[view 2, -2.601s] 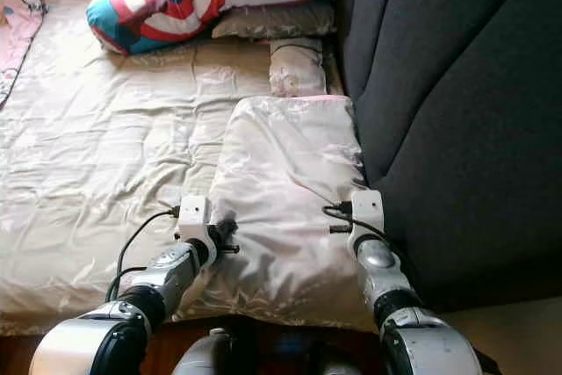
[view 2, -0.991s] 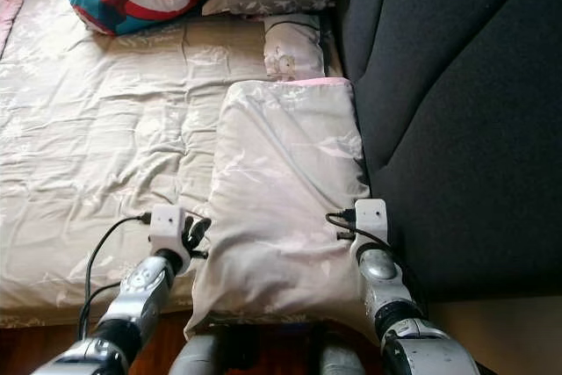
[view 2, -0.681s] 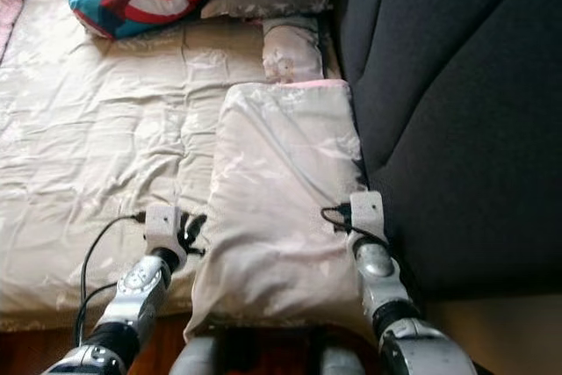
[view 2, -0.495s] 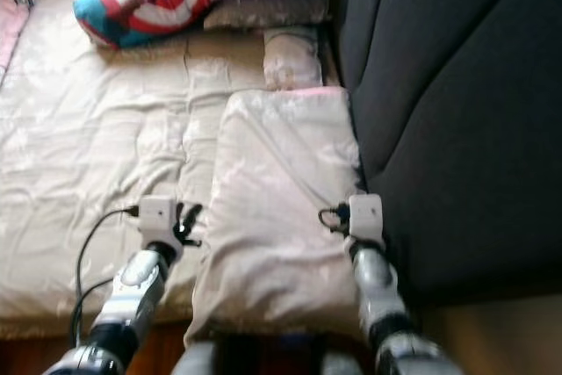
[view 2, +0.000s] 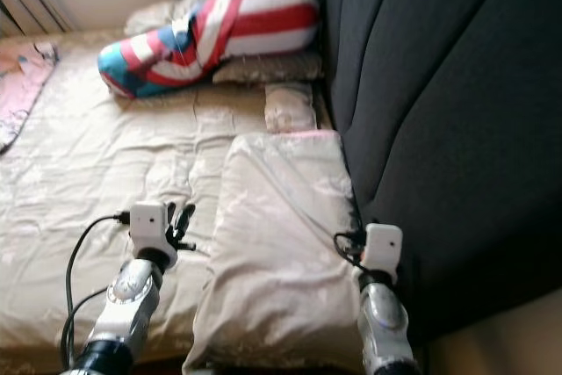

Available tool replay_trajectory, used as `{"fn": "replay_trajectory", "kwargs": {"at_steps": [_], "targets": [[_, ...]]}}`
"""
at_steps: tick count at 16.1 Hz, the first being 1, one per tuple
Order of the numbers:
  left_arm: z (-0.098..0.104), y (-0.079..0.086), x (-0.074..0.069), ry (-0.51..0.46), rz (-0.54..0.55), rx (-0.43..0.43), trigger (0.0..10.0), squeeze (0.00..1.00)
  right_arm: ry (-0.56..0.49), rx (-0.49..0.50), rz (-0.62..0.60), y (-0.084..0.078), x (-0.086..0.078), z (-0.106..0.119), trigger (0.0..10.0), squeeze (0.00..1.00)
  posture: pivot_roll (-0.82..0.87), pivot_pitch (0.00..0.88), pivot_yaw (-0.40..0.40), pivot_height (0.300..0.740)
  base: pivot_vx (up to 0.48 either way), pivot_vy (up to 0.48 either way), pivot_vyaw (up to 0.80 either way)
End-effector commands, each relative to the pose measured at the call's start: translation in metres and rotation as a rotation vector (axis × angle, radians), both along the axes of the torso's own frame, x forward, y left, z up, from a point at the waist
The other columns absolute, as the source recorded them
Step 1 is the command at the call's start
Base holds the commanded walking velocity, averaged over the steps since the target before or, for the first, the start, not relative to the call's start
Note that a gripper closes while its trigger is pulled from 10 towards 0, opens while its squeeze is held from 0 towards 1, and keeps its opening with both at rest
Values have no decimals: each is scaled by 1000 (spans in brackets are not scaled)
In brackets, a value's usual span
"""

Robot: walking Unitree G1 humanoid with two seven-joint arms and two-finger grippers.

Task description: Clean up the room

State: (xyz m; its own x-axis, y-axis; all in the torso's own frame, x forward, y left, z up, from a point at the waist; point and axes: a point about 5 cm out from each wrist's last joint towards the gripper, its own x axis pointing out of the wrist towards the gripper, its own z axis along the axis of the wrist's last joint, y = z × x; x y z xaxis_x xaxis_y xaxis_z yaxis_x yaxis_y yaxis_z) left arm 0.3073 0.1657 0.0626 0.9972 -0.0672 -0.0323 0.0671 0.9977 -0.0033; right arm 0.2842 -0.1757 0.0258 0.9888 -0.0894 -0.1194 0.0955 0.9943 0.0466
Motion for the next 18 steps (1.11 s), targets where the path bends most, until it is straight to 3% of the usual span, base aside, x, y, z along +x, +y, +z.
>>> {"fn": "replay_trajectory", "kwargs": {"at_steps": [1, 4, 12, 15, 18], "targets": [[-2, -2, -4, 1, -4, 24, 10000, 0, 2, 14, -3, 1, -2, -1, 10000, 0, -65, 36, 16, 740, 0, 0, 0], [-6, -8, -3, 20, -6, 5, 10000, 0, 17, 19, -1, 2, 1, -1, 10000, 0, -64, 34, 13, 740, 0, 0, 0], [-13, -3, -6, 59, 8, 19, 10000, 0, 24, 18, 43, 12, -4, -2, 10000, 0, -54, 33, 27, 740, 0, 30, 0], [-14, -2, -7, 61, 11, 20, 10000, 0, 18, 2, 72, 15, -5, -2, 10000, 0, -51, 35, 31, 740, 0, 0, 677], [-15, 1, -7, 62, 16, 31, 10000, 0, 22, 35, 50, 13, -4, -2, 10000, 0, -40, 32, 39, 740, 0, 0, 0]]}}
